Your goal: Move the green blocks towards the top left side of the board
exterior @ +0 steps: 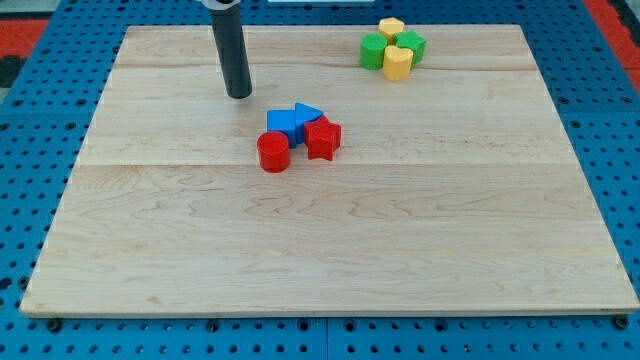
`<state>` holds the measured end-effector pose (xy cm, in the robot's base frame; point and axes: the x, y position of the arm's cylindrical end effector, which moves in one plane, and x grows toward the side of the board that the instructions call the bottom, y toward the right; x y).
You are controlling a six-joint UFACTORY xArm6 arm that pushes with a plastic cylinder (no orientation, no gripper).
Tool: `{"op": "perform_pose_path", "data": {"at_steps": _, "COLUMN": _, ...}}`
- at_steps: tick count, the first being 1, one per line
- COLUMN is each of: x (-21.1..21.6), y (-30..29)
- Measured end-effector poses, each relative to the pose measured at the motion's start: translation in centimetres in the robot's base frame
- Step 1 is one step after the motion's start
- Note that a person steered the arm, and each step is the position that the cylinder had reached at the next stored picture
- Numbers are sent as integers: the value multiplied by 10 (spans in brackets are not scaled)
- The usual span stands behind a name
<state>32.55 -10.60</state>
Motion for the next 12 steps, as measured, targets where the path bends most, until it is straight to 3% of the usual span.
{"op": "perform_pose_path", "data": {"at_steps": 3, "x": 0, "y": 0}}
{"op": "perform_pose_path", "data": {"at_steps": 4, "x": -3, "y": 30}}
{"op": "perform_pose_path", "data": {"at_steps": 7, "x": 3, "y": 278}}
{"op": "perform_pose_path", "data": {"at_steps": 8, "x": -32, "y": 297}}
{"op": "perform_pose_path", "data": {"at_steps": 10, "x": -80, "y": 288}}
{"op": "perform_pose_path", "data": {"at_steps": 12, "x": -79, "y": 209}}
